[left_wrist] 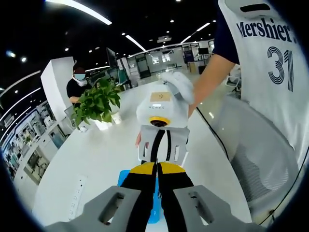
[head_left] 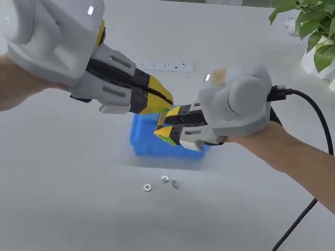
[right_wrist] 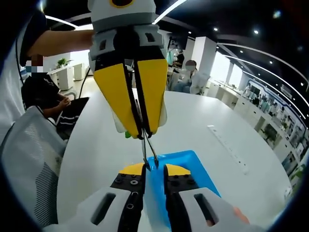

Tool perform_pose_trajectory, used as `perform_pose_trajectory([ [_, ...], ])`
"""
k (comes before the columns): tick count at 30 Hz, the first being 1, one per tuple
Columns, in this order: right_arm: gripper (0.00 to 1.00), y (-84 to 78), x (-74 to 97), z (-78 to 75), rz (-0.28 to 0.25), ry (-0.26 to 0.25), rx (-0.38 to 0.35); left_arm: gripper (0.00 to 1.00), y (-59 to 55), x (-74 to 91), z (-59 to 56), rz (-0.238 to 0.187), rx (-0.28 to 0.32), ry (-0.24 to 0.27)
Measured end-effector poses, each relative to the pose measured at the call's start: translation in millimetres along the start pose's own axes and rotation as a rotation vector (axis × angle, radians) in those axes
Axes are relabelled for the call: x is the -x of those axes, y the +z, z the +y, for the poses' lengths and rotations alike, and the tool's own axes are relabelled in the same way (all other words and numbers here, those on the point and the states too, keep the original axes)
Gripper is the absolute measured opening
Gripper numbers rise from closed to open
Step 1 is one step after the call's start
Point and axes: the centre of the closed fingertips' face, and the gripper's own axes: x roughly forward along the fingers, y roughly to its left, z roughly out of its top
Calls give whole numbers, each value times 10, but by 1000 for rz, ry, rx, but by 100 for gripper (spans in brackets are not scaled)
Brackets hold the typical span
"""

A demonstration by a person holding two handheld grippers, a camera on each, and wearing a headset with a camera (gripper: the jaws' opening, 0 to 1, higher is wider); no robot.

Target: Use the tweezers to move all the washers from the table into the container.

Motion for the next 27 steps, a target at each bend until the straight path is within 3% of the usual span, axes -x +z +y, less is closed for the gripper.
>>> perform_pose_trajectory([
  [15,15,-20,-8,448,-13,46,-17,5,-20,155,-439,-28,76,13],
  [21,15,-124,-38,632,2,71,-37,5,-115,181,-624,-37,136,22],
  [27,15,-209,-93,727,14,87,-55,5,-203,169,-706,-33,167,27],
])
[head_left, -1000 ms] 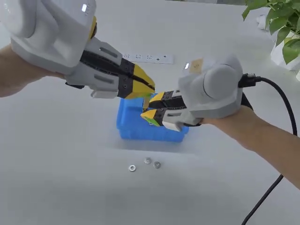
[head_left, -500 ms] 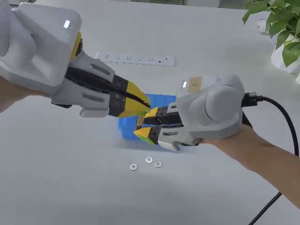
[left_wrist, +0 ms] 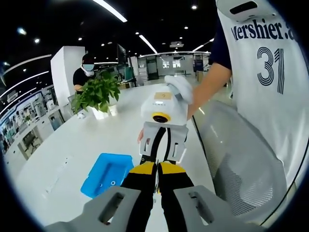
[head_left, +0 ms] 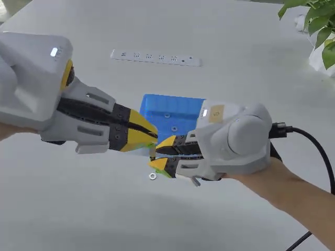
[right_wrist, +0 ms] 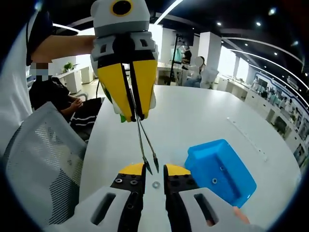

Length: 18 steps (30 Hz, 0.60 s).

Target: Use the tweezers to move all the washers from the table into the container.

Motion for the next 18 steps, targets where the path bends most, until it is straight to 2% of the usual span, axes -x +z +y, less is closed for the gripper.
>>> perform_pose_trajectory([
  [6,15,-101,-55,50,19,16,-15,6,-89,-38,-44,-6,39,-3],
  [18,15,-238,-144,35,40,29,-48,6,-201,-131,-10,-8,79,-7],
])
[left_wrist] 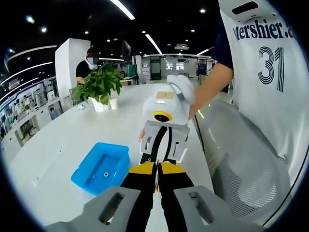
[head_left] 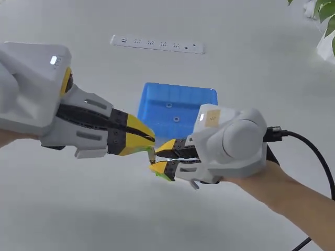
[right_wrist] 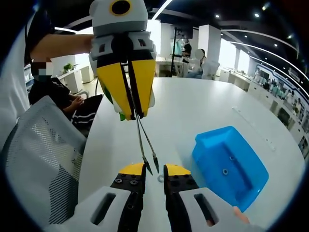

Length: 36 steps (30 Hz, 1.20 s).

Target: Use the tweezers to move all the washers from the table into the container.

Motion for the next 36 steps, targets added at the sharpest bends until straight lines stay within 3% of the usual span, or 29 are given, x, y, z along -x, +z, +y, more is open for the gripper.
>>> perform_pose_trajectory([
  [26,15,-214,-160,-69,32,15,-57,6,-291,-73,147,26,42,-5],
  [36,15,-272,-174,-70,38,19,-68,6,-341,-108,147,34,44,-8],
])
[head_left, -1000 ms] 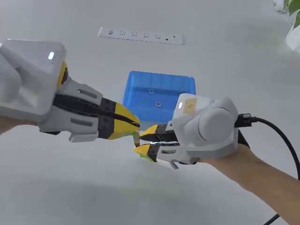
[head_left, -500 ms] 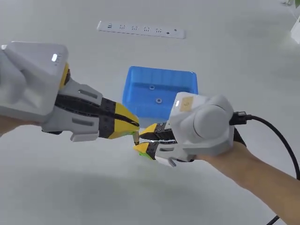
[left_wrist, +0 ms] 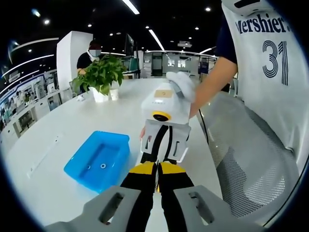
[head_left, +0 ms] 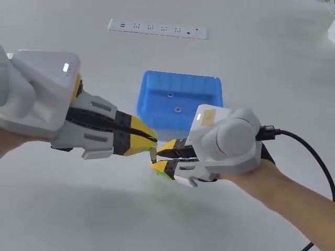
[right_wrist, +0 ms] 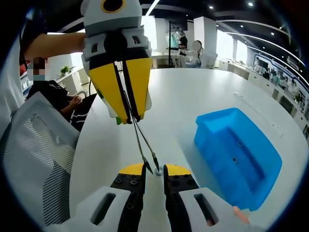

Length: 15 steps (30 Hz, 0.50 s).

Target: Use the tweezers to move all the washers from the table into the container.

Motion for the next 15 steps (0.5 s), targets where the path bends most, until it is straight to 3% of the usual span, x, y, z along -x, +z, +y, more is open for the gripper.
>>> perform_pose_trajectory([
  [15,15,-17,-36,-5,6,12,-8,6,-27,-13,9,-8,14,6],
])
